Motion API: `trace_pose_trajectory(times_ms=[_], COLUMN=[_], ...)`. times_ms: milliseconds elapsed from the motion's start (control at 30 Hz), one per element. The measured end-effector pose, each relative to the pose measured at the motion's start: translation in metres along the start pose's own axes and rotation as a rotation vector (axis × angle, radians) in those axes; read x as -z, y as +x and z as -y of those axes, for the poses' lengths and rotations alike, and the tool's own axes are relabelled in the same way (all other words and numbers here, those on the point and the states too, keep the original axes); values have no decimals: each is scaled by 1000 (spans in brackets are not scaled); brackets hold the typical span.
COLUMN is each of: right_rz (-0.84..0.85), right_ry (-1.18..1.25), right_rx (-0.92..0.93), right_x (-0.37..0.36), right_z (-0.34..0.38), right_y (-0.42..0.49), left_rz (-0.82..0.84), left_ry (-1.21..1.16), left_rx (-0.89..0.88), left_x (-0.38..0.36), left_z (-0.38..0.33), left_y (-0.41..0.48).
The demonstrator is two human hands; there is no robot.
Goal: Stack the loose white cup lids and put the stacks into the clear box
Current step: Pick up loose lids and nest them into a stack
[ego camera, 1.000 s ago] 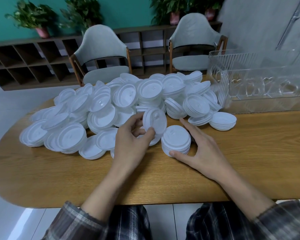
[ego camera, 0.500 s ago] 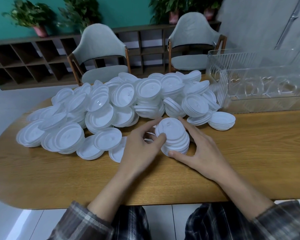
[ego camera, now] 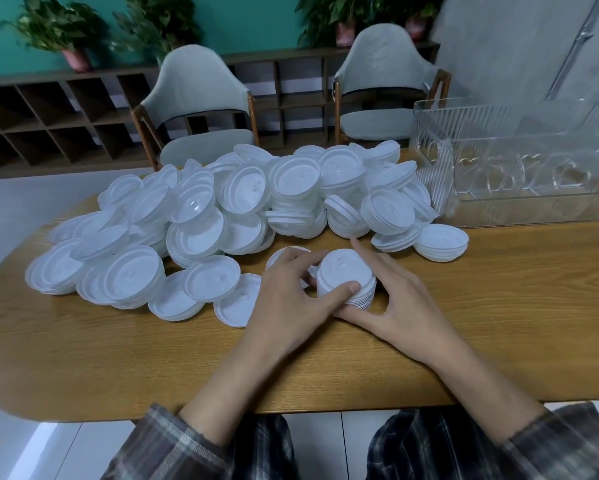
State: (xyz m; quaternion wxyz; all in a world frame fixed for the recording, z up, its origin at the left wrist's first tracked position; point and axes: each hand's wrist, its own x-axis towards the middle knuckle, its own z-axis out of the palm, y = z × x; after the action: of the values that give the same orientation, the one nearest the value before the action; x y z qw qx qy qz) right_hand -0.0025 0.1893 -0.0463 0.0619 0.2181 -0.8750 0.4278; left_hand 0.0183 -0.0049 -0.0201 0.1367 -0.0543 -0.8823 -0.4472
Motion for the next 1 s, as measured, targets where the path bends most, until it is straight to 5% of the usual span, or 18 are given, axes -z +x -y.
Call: trace_pose_trajectory(times_ms=[333, 533, 733, 1000], right_rz=[-16, -43, -46, -29], right_ry=[-52, -105, -112, -101], right_rx=[-19, -49, -65, -65], right_x=[-3, -1, 1, 1], right_z=[0, -1, 1, 1], right_y=[1, -1, -1, -1], left_rz=[163, -47, 150, 20], left_ry=[69, 184, 533, 431], left_rx=[-28, -117, -235, -230], left_x=[10, 27, 29, 25], left_z=[-1, 15, 22, 25], left_y=[7, 3, 3, 4])
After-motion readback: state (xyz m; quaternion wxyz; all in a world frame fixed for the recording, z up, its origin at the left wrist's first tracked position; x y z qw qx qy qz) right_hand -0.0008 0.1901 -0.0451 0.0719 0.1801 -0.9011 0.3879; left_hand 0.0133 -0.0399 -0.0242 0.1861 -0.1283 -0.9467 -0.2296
